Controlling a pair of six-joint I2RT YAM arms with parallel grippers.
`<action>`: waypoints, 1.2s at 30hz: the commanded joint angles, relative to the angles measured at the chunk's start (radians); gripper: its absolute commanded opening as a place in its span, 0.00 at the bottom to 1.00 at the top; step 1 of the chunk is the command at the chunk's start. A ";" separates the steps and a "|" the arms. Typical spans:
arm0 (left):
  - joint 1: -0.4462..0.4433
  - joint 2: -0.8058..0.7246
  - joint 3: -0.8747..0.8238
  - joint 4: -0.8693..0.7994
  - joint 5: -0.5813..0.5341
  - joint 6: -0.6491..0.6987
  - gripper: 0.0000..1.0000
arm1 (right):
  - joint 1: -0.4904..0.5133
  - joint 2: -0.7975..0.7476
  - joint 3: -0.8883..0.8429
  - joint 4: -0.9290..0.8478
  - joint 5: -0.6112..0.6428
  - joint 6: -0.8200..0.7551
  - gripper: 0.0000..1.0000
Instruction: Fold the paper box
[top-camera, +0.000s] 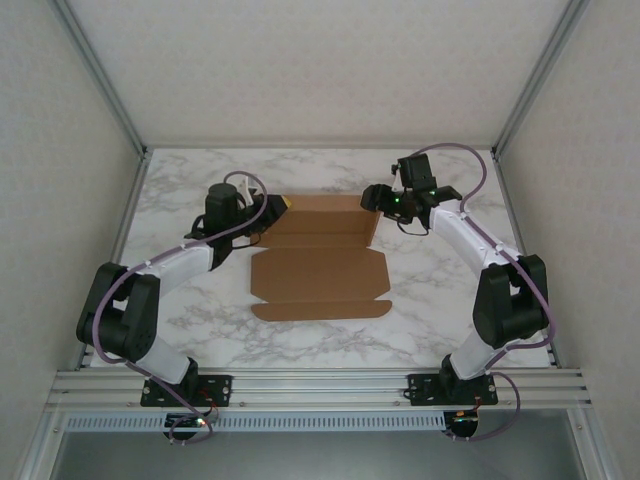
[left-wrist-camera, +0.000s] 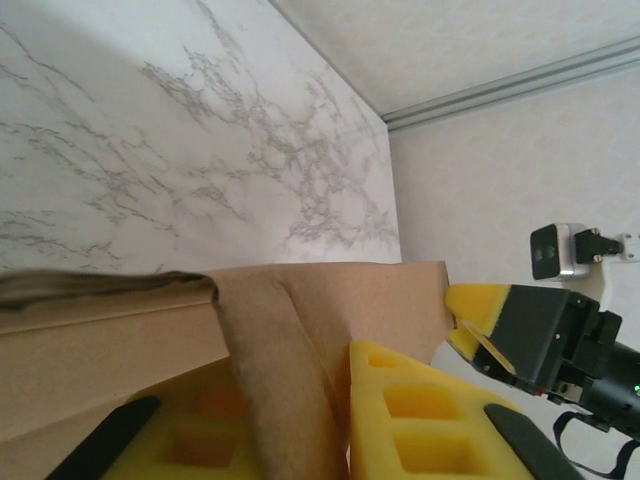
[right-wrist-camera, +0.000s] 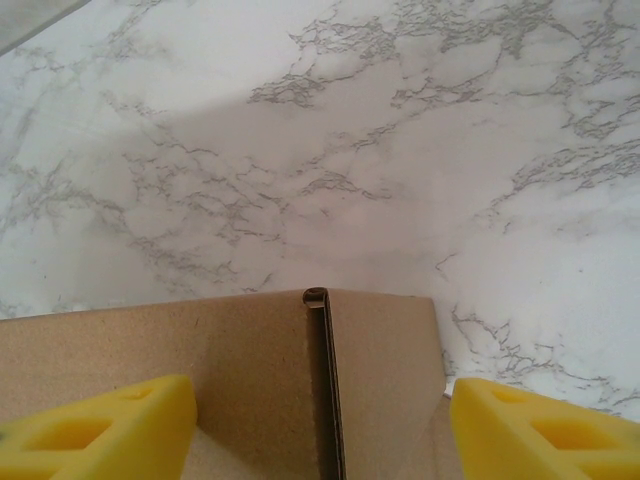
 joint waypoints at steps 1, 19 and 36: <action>0.000 -0.015 -0.029 0.071 0.031 -0.017 0.22 | -0.001 0.032 0.025 -0.045 0.006 -0.030 0.68; 0.035 -0.355 -0.064 -0.460 -0.323 0.324 0.68 | -0.001 0.025 0.022 -0.052 0.035 -0.041 0.69; 0.032 -0.193 -0.172 -0.307 -0.446 0.168 0.30 | 0.011 0.034 0.031 -0.056 0.041 -0.049 0.68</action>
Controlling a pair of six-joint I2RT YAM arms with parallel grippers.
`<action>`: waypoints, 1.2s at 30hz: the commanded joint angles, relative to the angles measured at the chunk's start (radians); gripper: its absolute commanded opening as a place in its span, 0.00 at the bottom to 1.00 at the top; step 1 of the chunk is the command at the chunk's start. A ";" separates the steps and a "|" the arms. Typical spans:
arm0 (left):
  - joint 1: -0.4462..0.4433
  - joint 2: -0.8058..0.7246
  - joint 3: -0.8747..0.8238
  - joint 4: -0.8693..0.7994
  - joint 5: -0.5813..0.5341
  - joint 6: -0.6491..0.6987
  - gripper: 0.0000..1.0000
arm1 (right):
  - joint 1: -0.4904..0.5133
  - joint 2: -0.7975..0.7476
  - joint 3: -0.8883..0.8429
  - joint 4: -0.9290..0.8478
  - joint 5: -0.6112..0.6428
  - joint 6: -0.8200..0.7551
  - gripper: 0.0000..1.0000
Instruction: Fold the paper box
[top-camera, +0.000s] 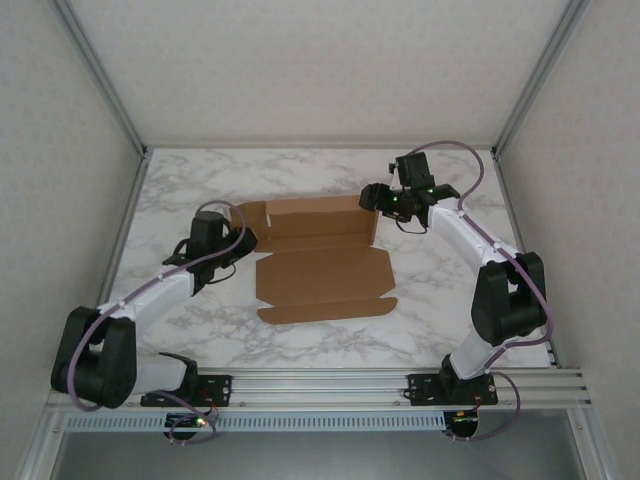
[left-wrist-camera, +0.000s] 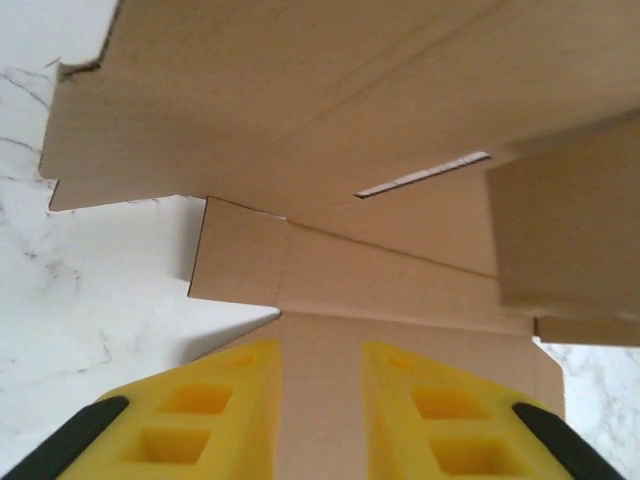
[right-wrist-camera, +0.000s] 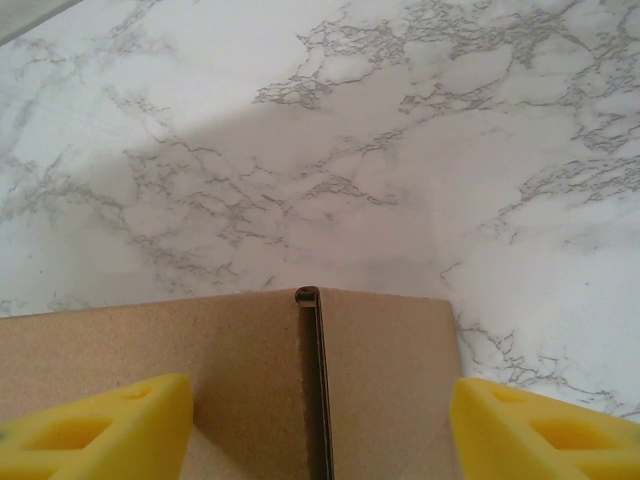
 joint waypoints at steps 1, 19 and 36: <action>-0.016 0.065 0.025 0.085 -0.104 -0.043 0.31 | 0.006 0.017 0.013 -0.056 0.034 -0.028 0.68; -0.026 0.357 0.048 0.377 -0.160 -0.055 0.51 | 0.019 0.027 0.034 -0.082 0.045 -0.043 0.67; -0.027 0.525 0.048 0.570 -0.100 -0.047 0.55 | 0.022 0.033 0.050 -0.109 0.022 -0.049 0.66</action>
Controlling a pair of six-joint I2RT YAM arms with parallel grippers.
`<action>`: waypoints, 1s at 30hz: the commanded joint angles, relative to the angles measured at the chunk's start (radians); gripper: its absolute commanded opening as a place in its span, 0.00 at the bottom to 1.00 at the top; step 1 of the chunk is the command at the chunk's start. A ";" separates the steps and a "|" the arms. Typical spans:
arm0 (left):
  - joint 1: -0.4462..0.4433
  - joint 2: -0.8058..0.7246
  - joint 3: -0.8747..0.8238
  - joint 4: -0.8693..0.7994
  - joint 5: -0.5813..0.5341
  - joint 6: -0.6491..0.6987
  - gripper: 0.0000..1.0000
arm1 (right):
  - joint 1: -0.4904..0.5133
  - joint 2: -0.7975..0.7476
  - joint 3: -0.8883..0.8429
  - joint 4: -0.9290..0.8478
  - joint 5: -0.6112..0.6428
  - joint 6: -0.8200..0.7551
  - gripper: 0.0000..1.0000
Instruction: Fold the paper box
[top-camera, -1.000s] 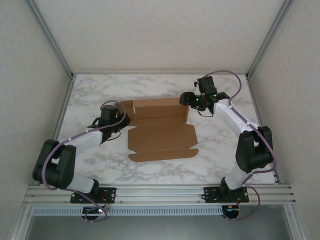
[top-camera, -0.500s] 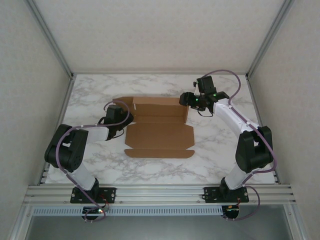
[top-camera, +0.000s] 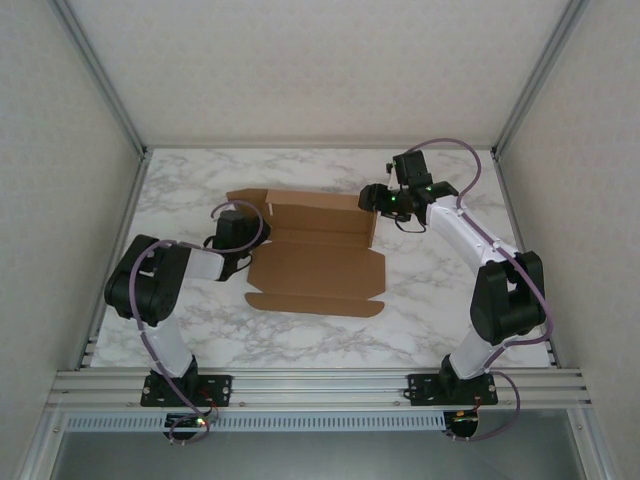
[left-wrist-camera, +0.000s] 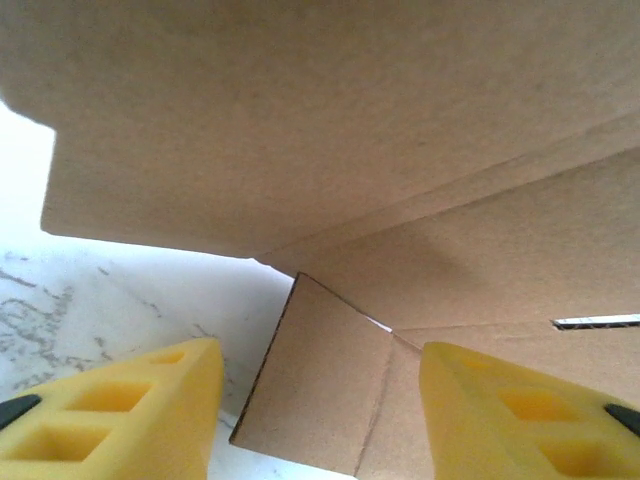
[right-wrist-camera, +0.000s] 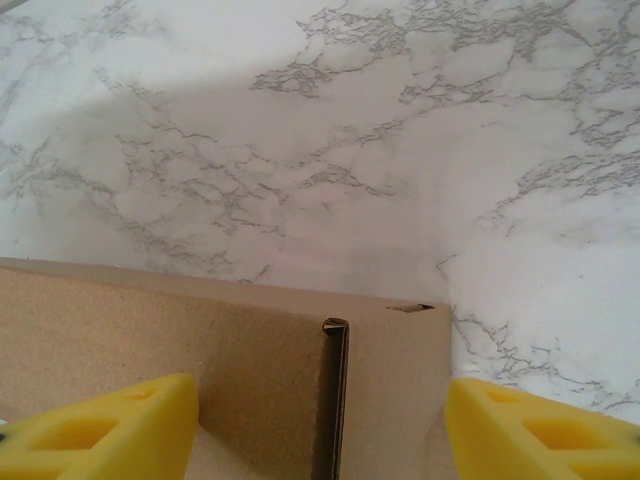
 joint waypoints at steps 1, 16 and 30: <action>-0.009 0.035 -0.016 0.088 0.075 -0.007 0.56 | 0.009 0.026 0.017 -0.056 0.007 -0.025 0.66; -0.019 -0.001 -0.059 0.325 0.272 -0.007 0.56 | 0.009 0.023 -0.002 -0.039 -0.012 -0.030 0.65; -0.088 0.093 0.022 0.252 0.309 -0.033 0.56 | 0.009 0.025 0.006 -0.051 -0.015 -0.030 0.65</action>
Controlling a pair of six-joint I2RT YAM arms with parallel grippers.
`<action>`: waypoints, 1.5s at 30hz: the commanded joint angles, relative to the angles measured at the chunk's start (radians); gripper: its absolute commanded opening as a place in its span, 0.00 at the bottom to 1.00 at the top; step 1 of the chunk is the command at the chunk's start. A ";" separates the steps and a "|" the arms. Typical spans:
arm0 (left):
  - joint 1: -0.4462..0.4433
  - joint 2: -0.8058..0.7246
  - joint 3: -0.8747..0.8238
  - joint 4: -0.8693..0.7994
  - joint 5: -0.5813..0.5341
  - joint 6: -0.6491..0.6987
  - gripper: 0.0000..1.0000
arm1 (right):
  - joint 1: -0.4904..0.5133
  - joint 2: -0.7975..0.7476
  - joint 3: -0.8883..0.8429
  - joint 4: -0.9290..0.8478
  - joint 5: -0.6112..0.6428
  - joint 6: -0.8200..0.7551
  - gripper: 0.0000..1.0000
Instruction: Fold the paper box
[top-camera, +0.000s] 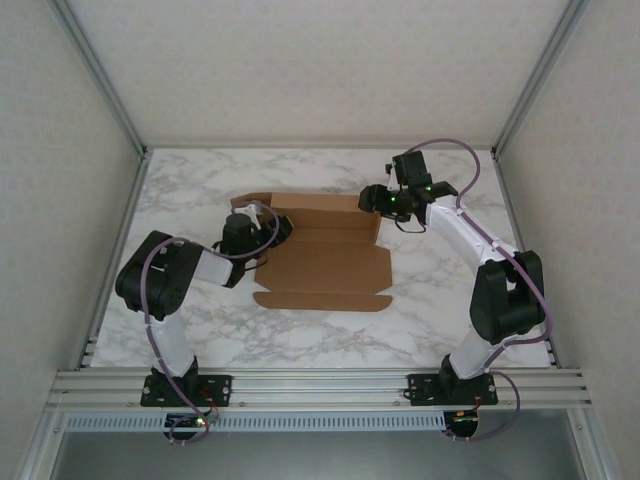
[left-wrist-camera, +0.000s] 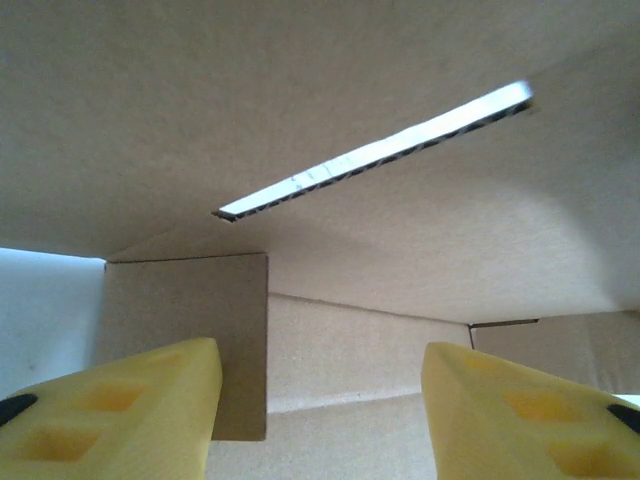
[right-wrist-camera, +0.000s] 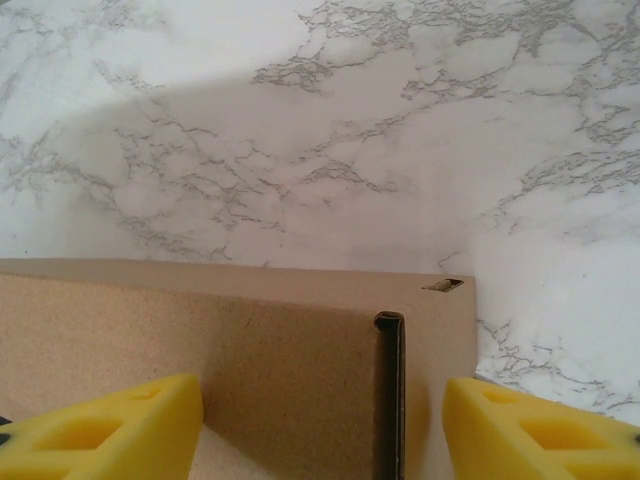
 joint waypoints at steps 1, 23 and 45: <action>-0.023 0.033 0.046 -0.048 0.018 -0.006 0.56 | 0.010 0.020 0.005 -0.053 -0.004 -0.023 0.65; -0.021 -0.332 0.033 -0.421 -0.086 0.121 0.59 | -0.004 0.023 0.042 -0.081 0.037 -0.030 0.66; 0.143 -0.659 0.233 -0.706 -0.241 0.331 0.56 | -0.005 0.025 0.048 -0.082 0.000 -0.046 0.65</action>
